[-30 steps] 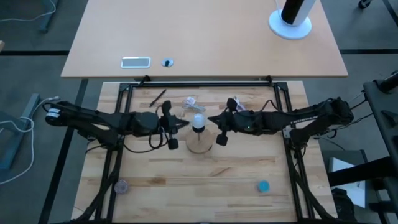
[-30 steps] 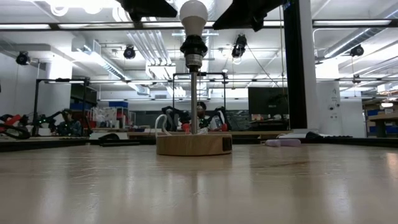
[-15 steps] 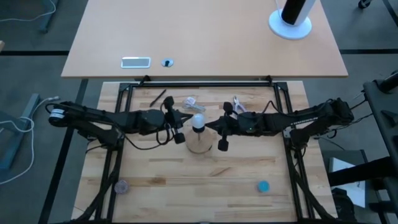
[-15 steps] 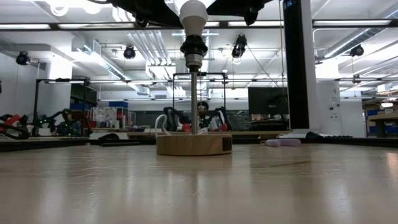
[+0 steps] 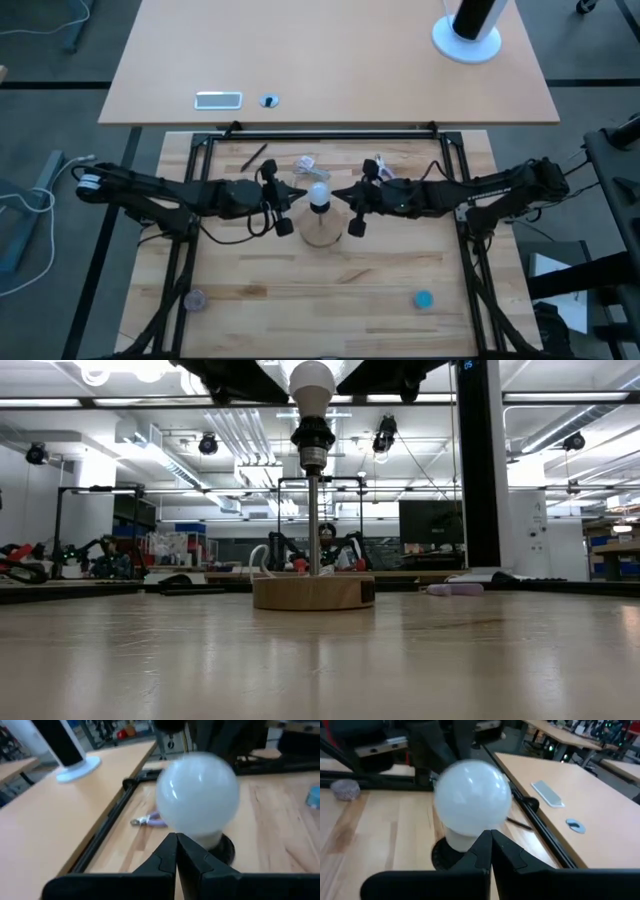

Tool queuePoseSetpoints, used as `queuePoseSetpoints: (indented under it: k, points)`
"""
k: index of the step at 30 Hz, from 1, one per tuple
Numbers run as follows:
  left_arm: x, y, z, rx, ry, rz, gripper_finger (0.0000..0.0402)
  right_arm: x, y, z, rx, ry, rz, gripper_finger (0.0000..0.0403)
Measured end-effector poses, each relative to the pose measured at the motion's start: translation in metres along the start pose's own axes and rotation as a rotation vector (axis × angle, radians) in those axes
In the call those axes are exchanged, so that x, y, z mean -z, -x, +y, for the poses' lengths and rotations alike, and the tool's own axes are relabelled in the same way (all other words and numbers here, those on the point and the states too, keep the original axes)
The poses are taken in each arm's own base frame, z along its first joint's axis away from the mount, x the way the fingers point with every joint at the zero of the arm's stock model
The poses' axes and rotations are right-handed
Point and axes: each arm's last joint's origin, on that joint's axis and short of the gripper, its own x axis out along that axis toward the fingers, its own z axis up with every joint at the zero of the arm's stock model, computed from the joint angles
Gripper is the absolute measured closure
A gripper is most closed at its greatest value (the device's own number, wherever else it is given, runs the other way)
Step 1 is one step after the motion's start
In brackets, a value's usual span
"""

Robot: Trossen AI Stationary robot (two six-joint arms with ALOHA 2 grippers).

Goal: Screw lightbulb
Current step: Remove the lightbulb from the brown lamp

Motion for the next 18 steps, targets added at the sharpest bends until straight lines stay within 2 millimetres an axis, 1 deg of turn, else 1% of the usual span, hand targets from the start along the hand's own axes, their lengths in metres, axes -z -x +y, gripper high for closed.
queuePoseSetpoints:
  k: [3,5,10,13,18]
  points:
    - [0.0033,0.0025,-0.0007,-0.013,0.012,0.031,0.0401,0.0015,0.0014,-0.0008,0.001,0.008,0.021,0.0403]
    - [0.0014,0.0052,-0.0003,-0.019,0.023,0.018,0.0401,0.0019,0.004,-0.0009,-0.006,0.015,0.034,0.0403]
    - [-0.0023,0.0059,0.0,-0.025,0.038,-0.016,0.0401,0.0008,0.0059,0.0032,-0.117,0.018,0.02,0.0403]
    - [-0.0062,0.0039,-0.0007,-0.03,0.041,-0.054,0.0401,-0.0038,0.0039,0.0045,-0.145,0.014,-0.038,0.0403]
    - [-0.0054,-0.0008,-0.0028,-0.03,0.035,-0.057,0.0401,-0.0026,-0.0011,0.0043,-0.143,0.033,-0.046,0.0403]
